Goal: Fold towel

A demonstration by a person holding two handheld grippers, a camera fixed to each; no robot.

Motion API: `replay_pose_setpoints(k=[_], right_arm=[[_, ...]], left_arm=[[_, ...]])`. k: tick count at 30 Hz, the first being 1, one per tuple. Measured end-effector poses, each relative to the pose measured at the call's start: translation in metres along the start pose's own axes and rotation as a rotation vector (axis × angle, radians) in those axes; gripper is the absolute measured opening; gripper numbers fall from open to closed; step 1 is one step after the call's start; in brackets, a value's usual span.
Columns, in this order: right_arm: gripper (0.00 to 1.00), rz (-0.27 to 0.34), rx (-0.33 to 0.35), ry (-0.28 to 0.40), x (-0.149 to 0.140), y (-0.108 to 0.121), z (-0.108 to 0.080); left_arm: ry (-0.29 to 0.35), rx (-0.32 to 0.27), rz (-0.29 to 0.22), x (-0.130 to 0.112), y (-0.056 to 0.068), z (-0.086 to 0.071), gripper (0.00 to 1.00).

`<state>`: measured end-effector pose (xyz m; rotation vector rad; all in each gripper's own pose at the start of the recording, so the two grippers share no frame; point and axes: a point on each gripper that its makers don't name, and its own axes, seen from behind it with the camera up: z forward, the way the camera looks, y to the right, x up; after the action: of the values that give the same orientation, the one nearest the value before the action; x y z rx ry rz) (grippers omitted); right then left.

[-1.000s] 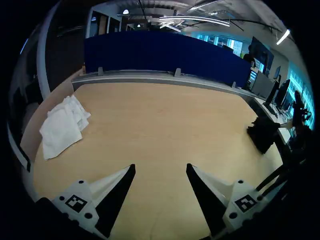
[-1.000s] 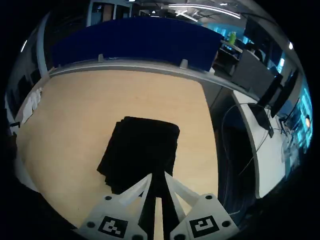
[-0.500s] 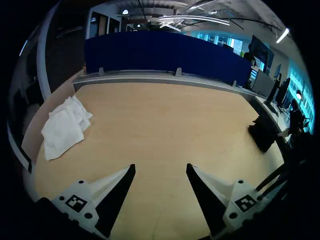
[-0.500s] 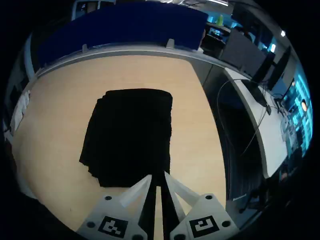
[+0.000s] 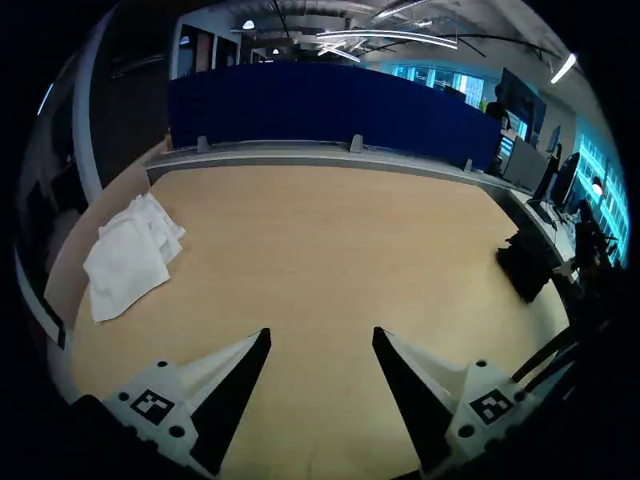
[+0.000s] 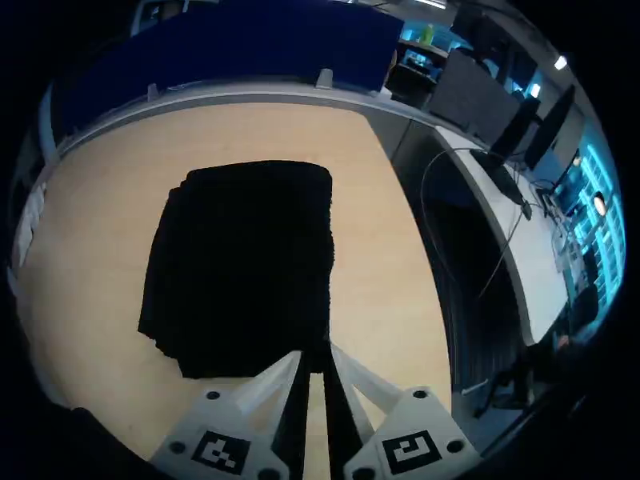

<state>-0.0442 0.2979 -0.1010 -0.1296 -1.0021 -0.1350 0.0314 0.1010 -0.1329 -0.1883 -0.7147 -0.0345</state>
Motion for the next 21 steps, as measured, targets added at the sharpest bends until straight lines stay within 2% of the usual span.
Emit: replay_pose_setpoints(k=[4, 8, 12, 21], right_arm=[[0.31, -0.015, -0.03, 0.008, -0.002, 0.005, -0.002], [0.36, -0.024, -0.048, 0.024, -0.002, 0.008, -0.006], [0.49, -0.033, -0.07, 0.035, -0.002, 0.013, -0.012], [0.5, -0.048, -0.096, 0.038, -0.008, 0.021, -0.019]], left_arm=[[0.002, 0.0, 0.001, 0.0, 0.0, -0.002, 0.94], [0.002, -0.001, -0.001, 0.001, -0.001, -0.003, 0.94], [0.003, -0.005, 0.001, 0.002, 0.0, -0.003, 0.94], [0.004, -0.016, 0.004, 0.0, 0.004, 0.0, 0.94]])
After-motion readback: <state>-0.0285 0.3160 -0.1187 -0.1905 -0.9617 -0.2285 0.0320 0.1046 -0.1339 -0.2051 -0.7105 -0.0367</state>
